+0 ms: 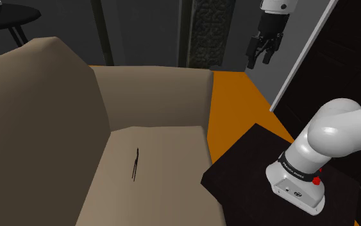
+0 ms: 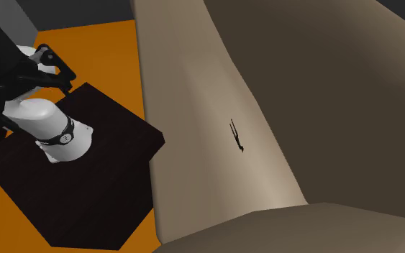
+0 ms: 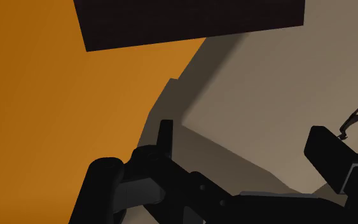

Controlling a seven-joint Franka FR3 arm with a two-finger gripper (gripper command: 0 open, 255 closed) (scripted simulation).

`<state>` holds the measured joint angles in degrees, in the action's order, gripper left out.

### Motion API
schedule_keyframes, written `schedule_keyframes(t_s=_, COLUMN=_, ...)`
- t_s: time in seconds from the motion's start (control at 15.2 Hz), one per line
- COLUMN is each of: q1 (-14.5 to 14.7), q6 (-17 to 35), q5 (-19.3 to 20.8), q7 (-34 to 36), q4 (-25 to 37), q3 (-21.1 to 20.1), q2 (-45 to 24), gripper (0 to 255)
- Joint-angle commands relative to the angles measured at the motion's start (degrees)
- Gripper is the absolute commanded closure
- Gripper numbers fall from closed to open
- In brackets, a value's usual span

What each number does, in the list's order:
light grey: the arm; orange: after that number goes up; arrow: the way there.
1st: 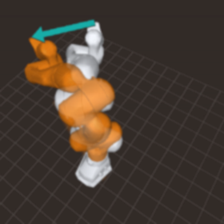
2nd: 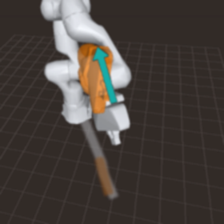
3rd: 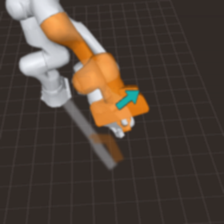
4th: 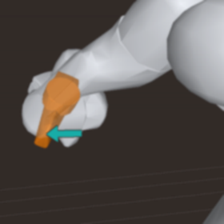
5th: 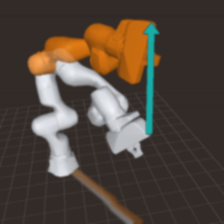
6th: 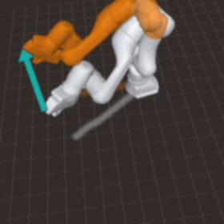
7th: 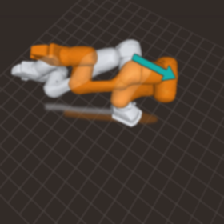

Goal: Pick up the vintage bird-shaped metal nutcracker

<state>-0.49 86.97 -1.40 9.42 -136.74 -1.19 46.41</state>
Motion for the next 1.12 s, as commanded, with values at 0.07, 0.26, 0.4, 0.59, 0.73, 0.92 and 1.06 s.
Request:
schedule_keyframes(t_s=0.07, q1=0.18, q6=1.24, q5=-0.89, q7=1.53, q4=-0.98, q3=-1.06, q2=-0.41, gripper=0)
schedule_keyframes(t_s=0.26, q1=0.77, q6=5.16, q5=-3.57, q7=6.03, q4=-3.47, q3=-4.30, q2=-2.19, gripper=0)
schedule_keyframes(t_s=0.4, q1=1.20, q6=7.93, q5=-5.30, q7=8.98, q4=-4.74, q3=-6.47, q2=-3.86, gripper=0)
schedule_keyframes(t_s=0.59, q1=1.82, q6=12.30, q5=-7.74, q7=13.33, q4=-6.06, q3=-9.76, q2=-7.09, gripper=0)
schedule_keyframes(t_s=0.73, q1=2.17, q6=15.32, q5=-9.21, q7=16.18, q4=-6.53, q3=-11.95, q2=-9.71, gripper=0)
schedule_keyframes(t_s=0.92, q1=2.58, q6=19.96, q5=-11.06, q7=20.44, q4=-6.60, q3=-15.20, q2=-14.34, gripper=0)
schedule_keyframes(t_s=1.06, q1=2.73, q6=23.08, q5=-11.98, q7=23.29, q4=-6.22, q3=-17.35, q2=-17.84, gripper=0)
